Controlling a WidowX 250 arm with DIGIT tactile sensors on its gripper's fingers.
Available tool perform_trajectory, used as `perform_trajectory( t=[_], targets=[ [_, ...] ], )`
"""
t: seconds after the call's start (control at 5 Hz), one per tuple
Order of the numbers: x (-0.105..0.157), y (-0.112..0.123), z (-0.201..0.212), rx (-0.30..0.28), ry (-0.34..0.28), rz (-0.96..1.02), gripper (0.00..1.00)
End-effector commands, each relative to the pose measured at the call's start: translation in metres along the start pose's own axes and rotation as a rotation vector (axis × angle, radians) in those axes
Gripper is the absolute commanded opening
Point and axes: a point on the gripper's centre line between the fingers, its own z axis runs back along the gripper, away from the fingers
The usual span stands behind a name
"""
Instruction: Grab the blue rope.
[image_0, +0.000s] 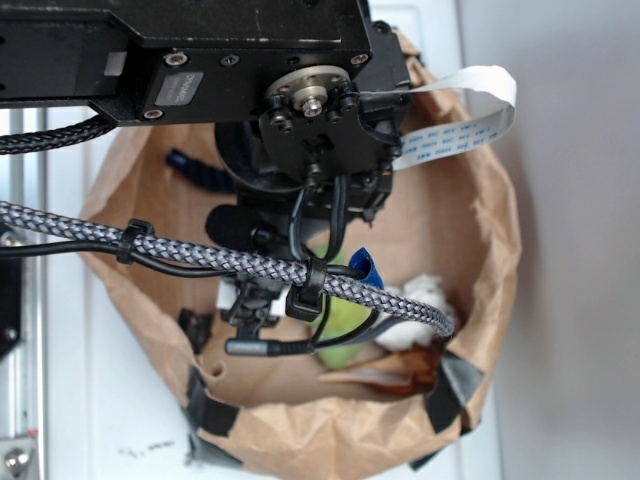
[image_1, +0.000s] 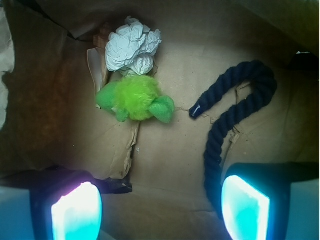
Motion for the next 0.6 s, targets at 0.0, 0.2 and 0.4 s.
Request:
perform_trajectory(
  t=[0.0,0.2,0.4],
  targets=[
    [0.013,0.022,-0.055,0.127,-0.055,-0.01,1.0],
    [0.011,0.027,-0.073,0.145,-0.054,-0.029,1.0],
    [0.016,0.04,-0.094,0.161,-0.051,-0.036,1.0]
  ],
)
